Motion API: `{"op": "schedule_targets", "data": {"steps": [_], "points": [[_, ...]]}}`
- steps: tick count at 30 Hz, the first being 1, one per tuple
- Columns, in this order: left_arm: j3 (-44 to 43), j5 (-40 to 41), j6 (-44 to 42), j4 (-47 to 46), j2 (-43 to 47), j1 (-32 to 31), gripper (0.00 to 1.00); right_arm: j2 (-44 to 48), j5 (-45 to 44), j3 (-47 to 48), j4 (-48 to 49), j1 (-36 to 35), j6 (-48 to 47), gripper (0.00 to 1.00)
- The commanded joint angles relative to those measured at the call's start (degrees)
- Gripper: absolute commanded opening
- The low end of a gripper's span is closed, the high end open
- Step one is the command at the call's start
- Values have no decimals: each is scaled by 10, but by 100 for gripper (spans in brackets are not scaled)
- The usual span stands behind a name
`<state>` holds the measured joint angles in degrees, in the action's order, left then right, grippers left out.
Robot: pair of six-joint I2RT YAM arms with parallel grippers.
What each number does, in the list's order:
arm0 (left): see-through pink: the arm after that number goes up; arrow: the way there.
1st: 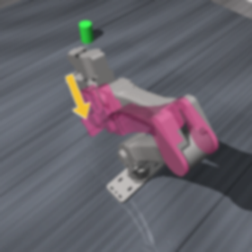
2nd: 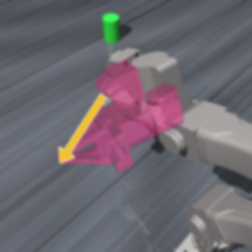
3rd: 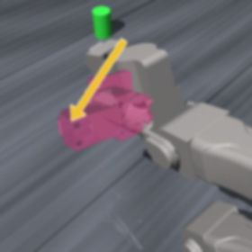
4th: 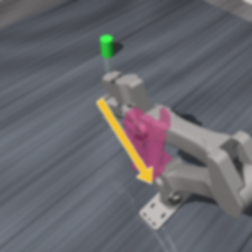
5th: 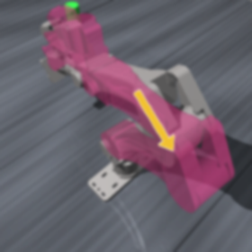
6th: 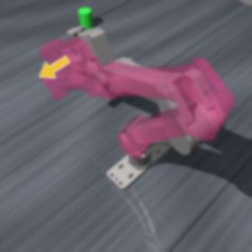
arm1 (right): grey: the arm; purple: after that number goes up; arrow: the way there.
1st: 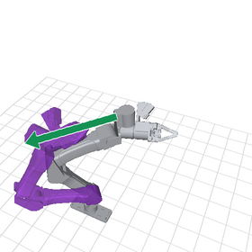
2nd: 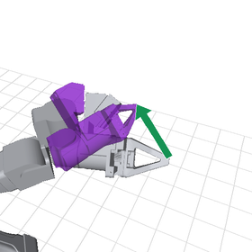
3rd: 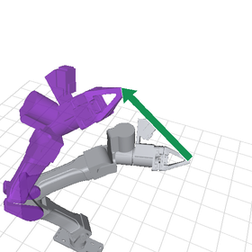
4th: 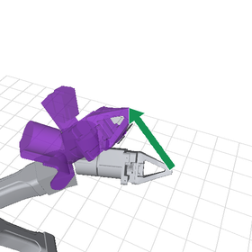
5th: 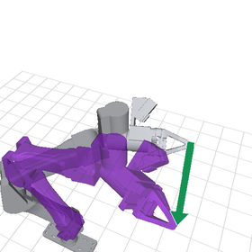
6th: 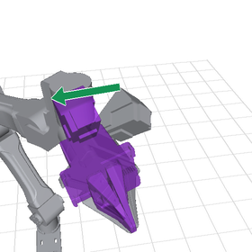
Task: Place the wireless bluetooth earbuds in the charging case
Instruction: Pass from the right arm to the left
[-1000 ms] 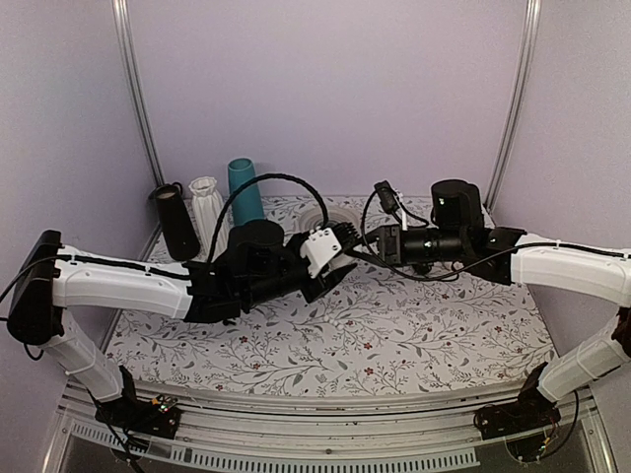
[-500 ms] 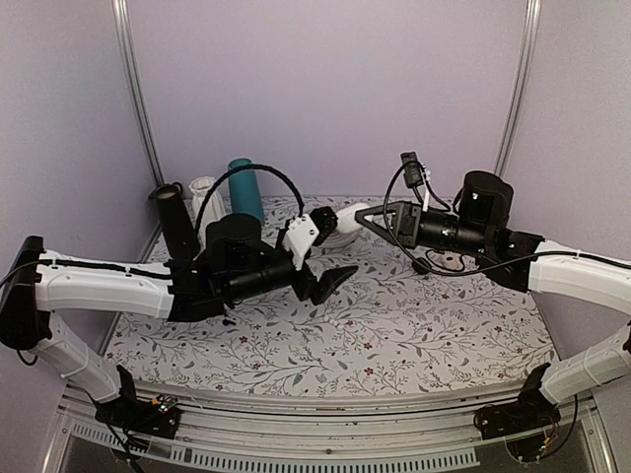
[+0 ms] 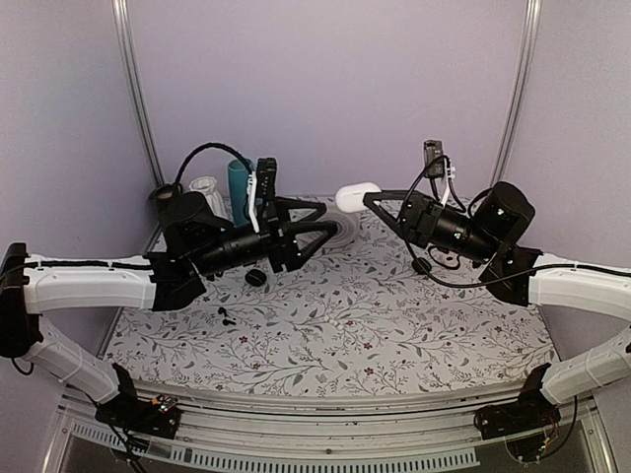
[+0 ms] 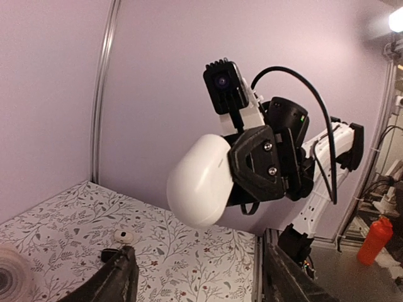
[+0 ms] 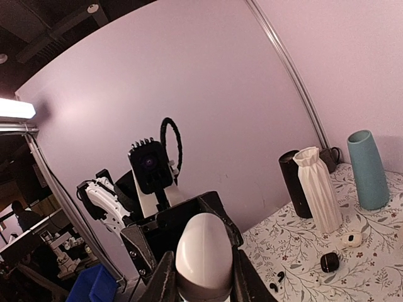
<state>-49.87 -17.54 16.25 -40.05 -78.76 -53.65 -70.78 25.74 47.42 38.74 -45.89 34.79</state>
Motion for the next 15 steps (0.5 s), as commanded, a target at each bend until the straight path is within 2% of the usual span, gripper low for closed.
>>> {"op": "schedule_targets", "data": {"steps": [1, 7, 15], "points": [[-17, -78, 99, -79, -15, 11, 67, 4, -17, -6, 87, -14, -3, 3], [-37, -120, 163, -119, -33, 20, 58, -9, -11, -4, 109, -22, -8, 3], [-45, -137, 222, -161, -43, 30, 53, -21, -3, 7, 113, -30, -18, 3]]}}
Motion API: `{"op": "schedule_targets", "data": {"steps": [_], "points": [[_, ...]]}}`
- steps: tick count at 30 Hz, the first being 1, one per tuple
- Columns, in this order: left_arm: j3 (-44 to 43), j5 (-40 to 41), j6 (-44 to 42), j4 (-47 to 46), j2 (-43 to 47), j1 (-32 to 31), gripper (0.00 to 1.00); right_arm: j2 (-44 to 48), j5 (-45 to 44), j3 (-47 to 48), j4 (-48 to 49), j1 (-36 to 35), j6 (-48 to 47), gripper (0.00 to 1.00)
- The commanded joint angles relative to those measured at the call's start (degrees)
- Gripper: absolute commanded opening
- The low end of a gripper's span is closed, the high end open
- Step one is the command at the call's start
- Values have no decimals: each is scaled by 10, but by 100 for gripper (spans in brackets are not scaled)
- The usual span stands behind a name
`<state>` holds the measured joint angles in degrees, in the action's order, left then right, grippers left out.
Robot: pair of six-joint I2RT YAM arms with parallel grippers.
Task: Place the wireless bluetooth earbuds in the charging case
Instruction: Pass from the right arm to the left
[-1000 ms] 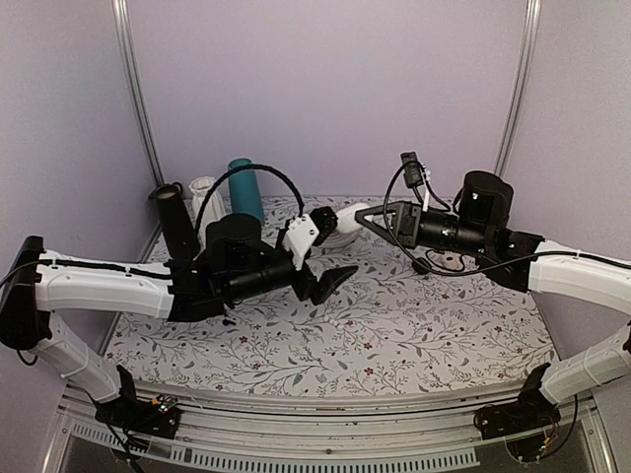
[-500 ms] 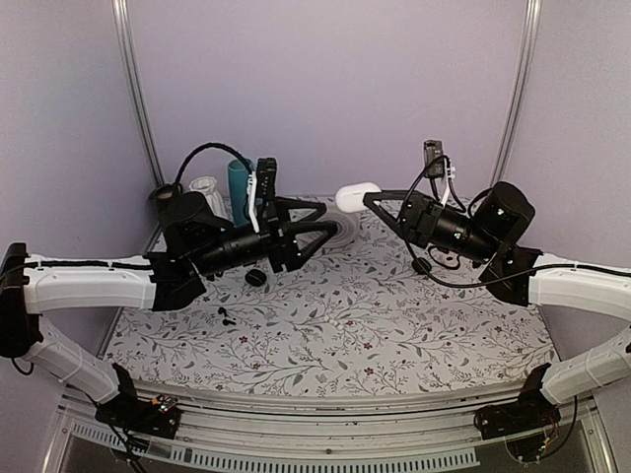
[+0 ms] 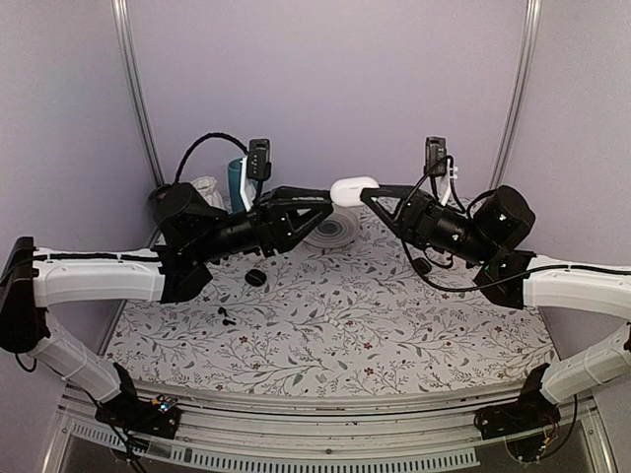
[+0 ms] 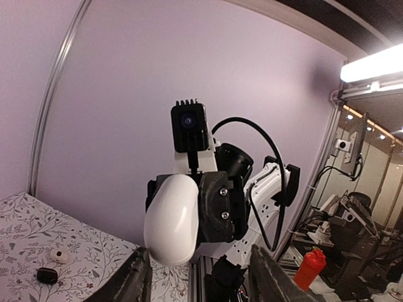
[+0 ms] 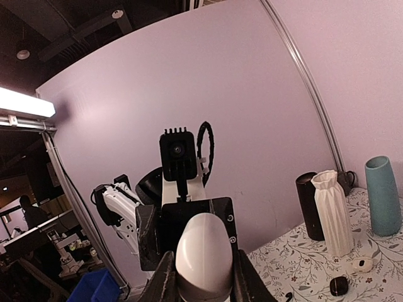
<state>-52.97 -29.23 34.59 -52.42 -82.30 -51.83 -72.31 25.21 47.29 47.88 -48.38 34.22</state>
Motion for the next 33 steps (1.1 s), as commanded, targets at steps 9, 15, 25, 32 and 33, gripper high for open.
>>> {"op": "schedule_targets", "data": {"steps": [9, 15, 25, 32, 33], "points": [[-24, -58, 3, 50, 18, 43, 49, 14, 30, 59, -147, -5, -68, 3], [-72, -139, -39, 137, 8, 52, 48, 2, 79, 116, -264, -6, -105, 3], [-154, -242, -148, 323, -16, 54, 42, 0, 109, 208, -490, -5, -202, 3], [-193, -290, -173, 398, -45, 54, 36, -12, 109, 256, -596, -5, -250, 3], [-194, -292, -174, 403, -47, 54, 35, -14, 111, 261, -606, -5, -255, 3]]}}
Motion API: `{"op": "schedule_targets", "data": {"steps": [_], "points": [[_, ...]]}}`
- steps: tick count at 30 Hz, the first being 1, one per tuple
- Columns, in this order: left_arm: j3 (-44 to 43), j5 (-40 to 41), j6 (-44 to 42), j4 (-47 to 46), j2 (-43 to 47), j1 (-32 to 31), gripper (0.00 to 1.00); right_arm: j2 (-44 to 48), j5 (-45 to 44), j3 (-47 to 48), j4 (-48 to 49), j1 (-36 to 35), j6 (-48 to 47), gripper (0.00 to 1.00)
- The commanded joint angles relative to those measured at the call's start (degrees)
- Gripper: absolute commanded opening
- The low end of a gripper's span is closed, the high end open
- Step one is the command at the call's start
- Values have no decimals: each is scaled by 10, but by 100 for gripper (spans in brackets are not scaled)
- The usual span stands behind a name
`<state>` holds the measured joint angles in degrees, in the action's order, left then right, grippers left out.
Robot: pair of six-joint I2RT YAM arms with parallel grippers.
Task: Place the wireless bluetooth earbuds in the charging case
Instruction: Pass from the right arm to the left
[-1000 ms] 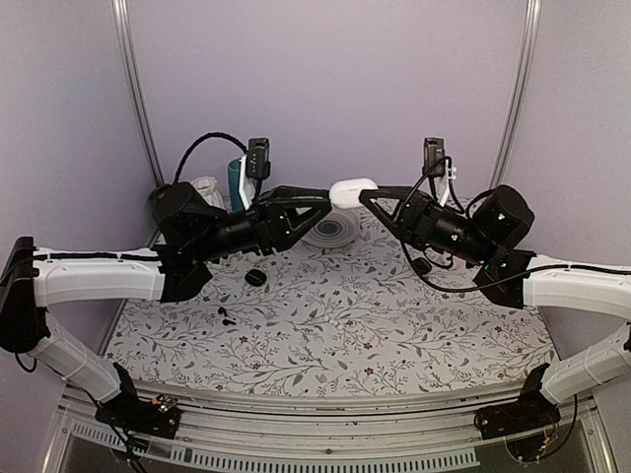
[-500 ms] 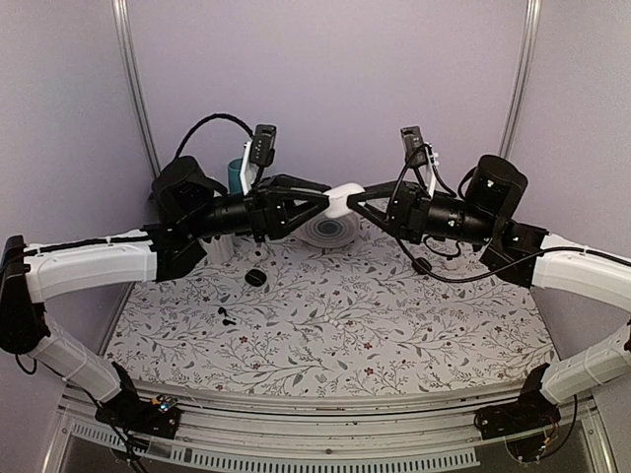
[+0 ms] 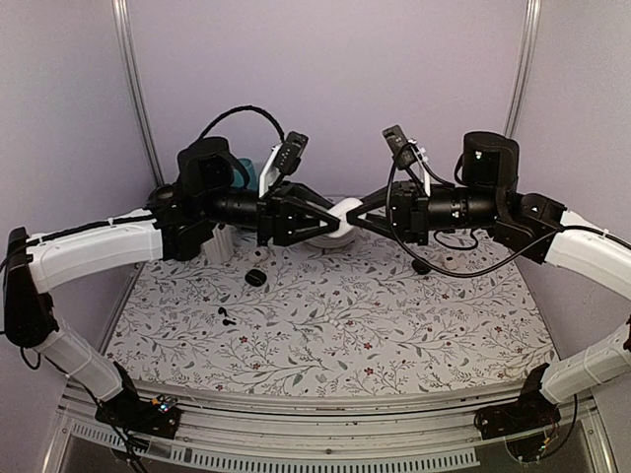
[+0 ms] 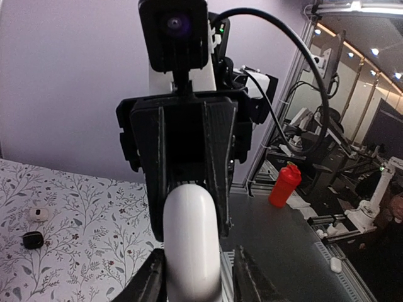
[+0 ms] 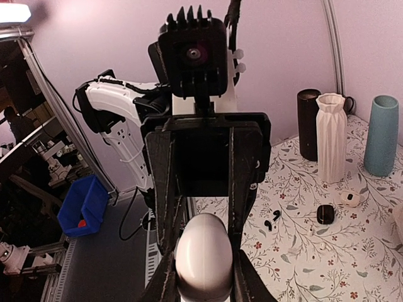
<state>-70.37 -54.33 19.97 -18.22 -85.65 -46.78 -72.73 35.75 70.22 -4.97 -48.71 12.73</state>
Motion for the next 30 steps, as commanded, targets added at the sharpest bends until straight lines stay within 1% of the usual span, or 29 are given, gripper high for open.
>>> {"op": "schedule_targets", "data": {"steps": [1, 9, 11, 14, 21, 23, 25, 26, 30], "points": [[-22, -46, -28, 65, -16, 3, 34, -12, 4, 36, -87, -2, -45, 3], [-18, -51, -22, 68, -21, 3, 30, -37, -3, 73, -151, -2, -77, 3], [-16, -52, -17, 63, -22, 3, 30, -44, -7, 82, -168, -2, -83, 3], [-12, -52, -10, 55, -23, 3, 35, -51, -17, 93, -189, -2, -93, 3], [-10, -52, -10, 52, -22, 3, 35, -54, -38, 105, -218, -2, -111, 3], [-9, -54, -10, 52, -22, 3, 33, -53, -40, 106, -223, -2, -112, 3], [-8, -53, -10, 51, -22, 3, 31, -54, -44, 106, -228, -1, -114, 3], [-9, -53, -9, 50, -23, 3, 27, -54, -45, 106, -230, -1, -115, 3], [-8, -57, -5, 43, -25, 3, 9, -55, -46, 107, -234, -1, -117, 3]]}}
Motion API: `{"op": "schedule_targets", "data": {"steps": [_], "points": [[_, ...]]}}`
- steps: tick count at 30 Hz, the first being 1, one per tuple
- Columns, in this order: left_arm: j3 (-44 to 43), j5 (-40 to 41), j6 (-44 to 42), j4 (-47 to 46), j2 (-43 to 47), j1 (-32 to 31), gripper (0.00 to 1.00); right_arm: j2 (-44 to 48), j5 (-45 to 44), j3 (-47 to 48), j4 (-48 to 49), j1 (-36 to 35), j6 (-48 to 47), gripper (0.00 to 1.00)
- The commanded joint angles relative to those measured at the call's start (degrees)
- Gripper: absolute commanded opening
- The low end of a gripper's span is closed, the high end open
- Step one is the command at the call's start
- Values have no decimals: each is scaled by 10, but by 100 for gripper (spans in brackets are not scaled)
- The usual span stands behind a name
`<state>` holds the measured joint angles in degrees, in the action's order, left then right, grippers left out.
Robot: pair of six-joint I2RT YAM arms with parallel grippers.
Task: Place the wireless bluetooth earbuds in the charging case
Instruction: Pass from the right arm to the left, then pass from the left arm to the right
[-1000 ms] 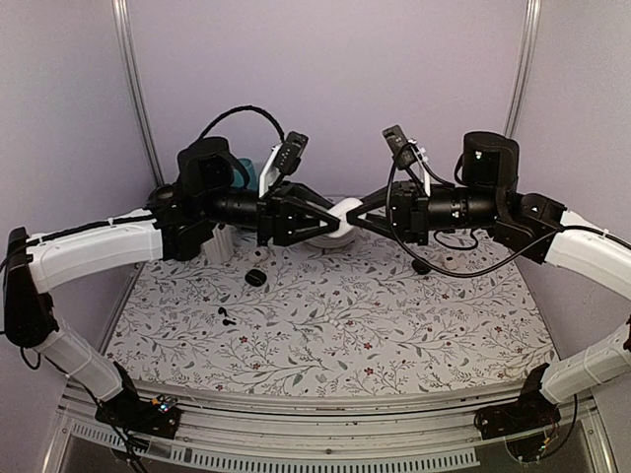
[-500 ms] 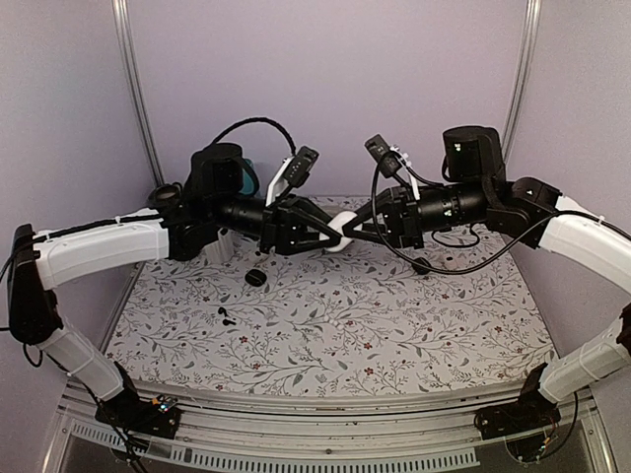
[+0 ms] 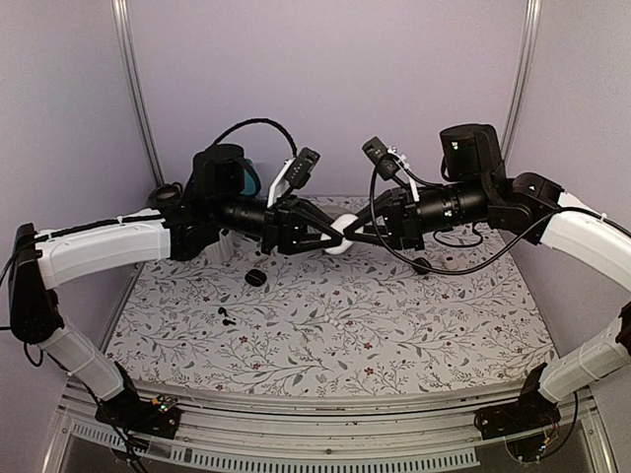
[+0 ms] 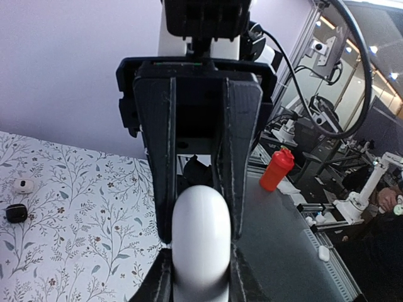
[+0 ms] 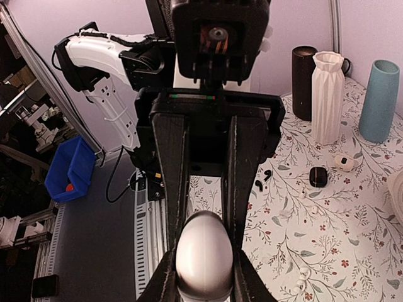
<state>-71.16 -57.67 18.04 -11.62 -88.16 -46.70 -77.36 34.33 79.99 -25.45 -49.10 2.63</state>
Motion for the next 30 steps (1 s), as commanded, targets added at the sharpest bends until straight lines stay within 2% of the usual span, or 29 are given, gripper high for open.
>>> {"op": "schedule_targets", "data": {"steps": [1, 2, 5, 6, 8, 11, 14, 16, 21, 24, 30], "points": [[1, -24, 16, -25, 0, 2, 4, -9, -32, 10, -28, 2, -15, 3], [2, -24, 20, -30, 0, 2, 0, -9, -34, 9, -26, 3, -14, 3], [17, -21, 48, -68, 0, 3, 0, -8, -45, 3, -4, 2, -2, 5], [25, -17, 66, -91, 0, 3, 0, -7, -51, -2, 10, 2, 3, 9], [40, -3, 105, -140, 2, 4, 0, 2, -62, -19, 47, 2, 21, 32], [72, 35, 183, -243, 5, 6, 0, 22, -82, -58, 127, 3, 64, 56], [101, 99, 259, -329, 8, 8, 0, 54, -117, -135, 245, 3, 127, 71], [120, 137, 308, -388, 8, 11, 0, 81, -151, -193, 337, 3, 179, 76], [166, 239, 403, -546, 6, 14, 0, 105, -208, -306, 538, 2, 296, 78], [165, 262, 430, -579, -7, 13, 0, 79, -211, -311, 587, -6, 338, 75], [160, 277, 453, -600, -26, 5, 0, 46, -250, -289, 614, -35, 337, 69]]}}
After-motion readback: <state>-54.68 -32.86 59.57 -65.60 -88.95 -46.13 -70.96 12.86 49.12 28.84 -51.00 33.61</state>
